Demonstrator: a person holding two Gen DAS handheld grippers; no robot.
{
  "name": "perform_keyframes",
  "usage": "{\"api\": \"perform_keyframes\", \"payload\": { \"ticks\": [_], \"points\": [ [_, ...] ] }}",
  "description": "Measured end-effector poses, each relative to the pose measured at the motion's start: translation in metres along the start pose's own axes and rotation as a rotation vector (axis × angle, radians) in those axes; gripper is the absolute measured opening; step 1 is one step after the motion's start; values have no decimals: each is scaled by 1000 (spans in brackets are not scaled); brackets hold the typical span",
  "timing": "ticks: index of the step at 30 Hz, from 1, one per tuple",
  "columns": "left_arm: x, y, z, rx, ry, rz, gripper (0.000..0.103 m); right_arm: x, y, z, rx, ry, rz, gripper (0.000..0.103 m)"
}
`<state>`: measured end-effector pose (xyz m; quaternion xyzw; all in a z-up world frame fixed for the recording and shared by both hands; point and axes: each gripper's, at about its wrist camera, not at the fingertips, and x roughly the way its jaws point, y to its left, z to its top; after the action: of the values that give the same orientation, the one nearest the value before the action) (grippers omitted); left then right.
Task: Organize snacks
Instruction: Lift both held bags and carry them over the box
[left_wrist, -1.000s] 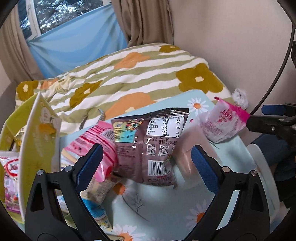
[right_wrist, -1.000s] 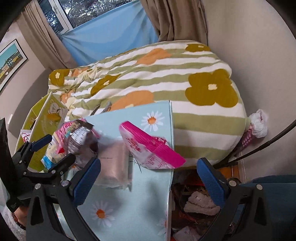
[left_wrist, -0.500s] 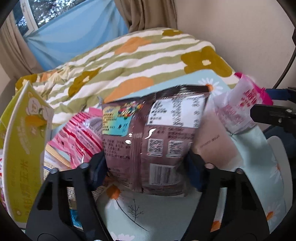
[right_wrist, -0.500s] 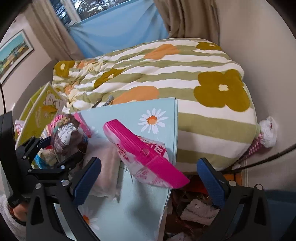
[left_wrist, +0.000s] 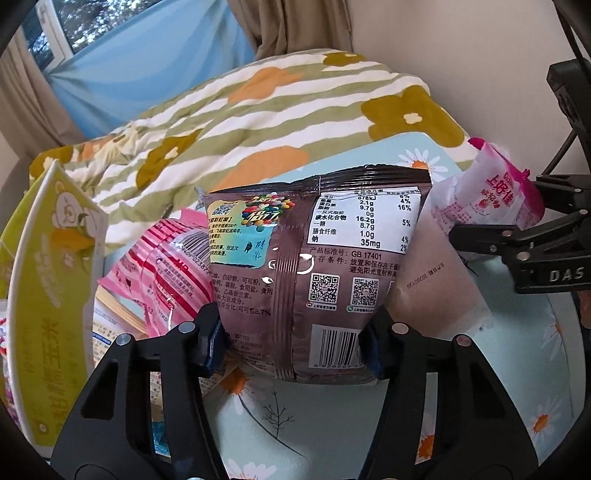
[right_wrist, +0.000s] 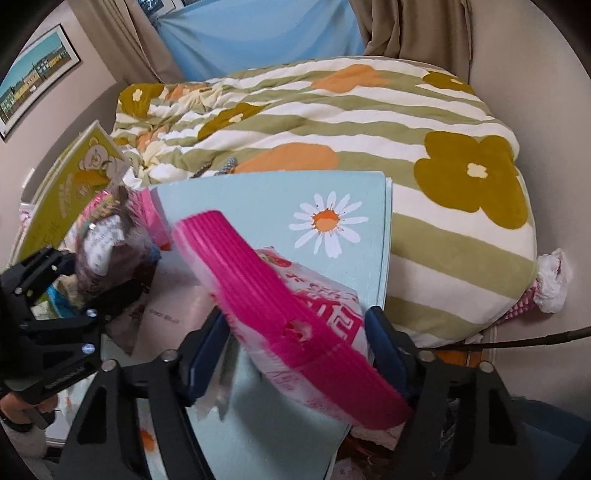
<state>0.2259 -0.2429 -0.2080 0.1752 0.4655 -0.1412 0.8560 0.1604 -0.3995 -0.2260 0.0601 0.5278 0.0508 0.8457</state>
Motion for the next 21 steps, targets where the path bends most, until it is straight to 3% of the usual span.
{"api": "perform_keyframes", "payload": {
  "ticks": [3, 9, 21],
  "points": [
    [0, -1, 0, 5, -1, 3, 54, 3, 4, 0, -26, 11, -10, 49],
    [-2, -1, 2, 4, -4, -3, 54, -1, 7, -2, -33, -8, -17, 37],
    [-33, 4, 5, 4, -63, -6, 54, -39, 15, 1, -28, -76, -41, 30]
  ]
}}
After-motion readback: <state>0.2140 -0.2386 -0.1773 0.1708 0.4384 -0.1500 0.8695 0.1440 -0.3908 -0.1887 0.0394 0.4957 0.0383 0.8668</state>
